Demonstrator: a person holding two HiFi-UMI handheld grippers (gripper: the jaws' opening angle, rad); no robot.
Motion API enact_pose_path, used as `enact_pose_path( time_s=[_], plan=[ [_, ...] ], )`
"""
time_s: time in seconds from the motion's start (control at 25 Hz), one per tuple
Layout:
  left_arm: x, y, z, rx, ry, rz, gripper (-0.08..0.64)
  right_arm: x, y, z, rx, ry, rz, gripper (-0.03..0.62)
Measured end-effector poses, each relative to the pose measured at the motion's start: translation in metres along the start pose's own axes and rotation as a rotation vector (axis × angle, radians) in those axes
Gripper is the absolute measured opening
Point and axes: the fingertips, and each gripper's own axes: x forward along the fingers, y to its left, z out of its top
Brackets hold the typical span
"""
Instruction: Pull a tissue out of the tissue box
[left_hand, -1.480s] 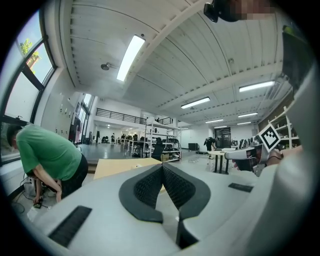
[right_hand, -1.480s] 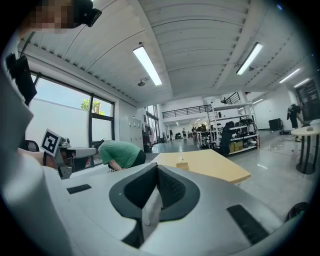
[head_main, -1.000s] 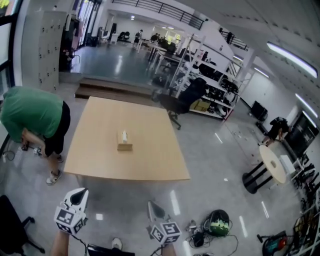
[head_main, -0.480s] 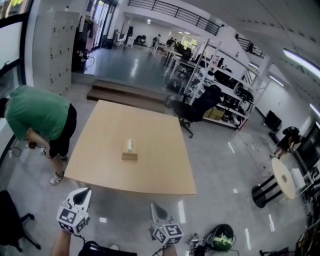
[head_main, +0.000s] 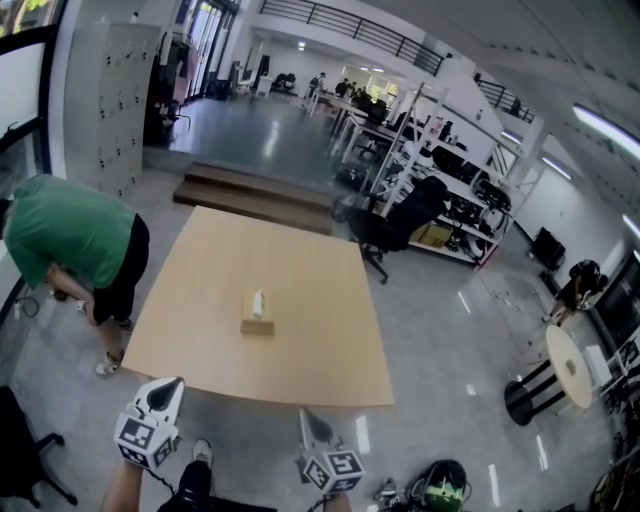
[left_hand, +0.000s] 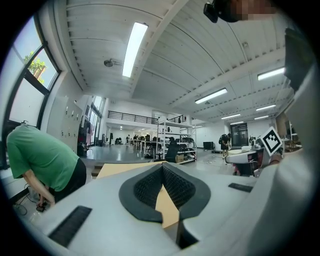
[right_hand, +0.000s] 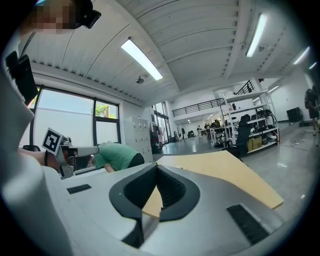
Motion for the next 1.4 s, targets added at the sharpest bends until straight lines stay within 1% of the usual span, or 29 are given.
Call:
enact_pose_path(
  time_s=[0.16,0.44,0.76,0.96,1.12,1.28,1.4],
  plan=[
    [0.031,0.005,-0.001,0.009,-0.003,-0.011,0.008,0.022,-0.018,0.009,-0.007,-0.012,-0.004,0.002],
    [0.086,0.034,0.006,0.010,-0.001,-0.056,0.008,0.086,-0.038,0.020,-0.011,-0.002,-0.025,0.002],
    [0.150,0.080,0.016,0.001,0.012,-0.074,0.008,0.157,-0.057,0.037,-0.008,0.011,-0.041,0.002],
    [0.186,0.104,0.021,-0.005,0.016,-0.088,0.008,0.193,-0.065,0.054,-0.022,0.013,-0.062,0.002],
    [0.213,0.120,0.022,-0.009,0.020,-0.102,0.008,0.222,-0.073,0.060,-0.019,0.012,-0.071,0.002],
    [0.233,0.138,0.022,0.001,0.019,-0.101,0.008,0.249,-0.077,0.065,-0.017,0.011,-0.068,0.002],
    [0.244,0.148,0.018,0.006,0.024,-0.094,0.008,0.266,-0.081,0.065,-0.021,0.011,-0.040,0.002]
  ],
)
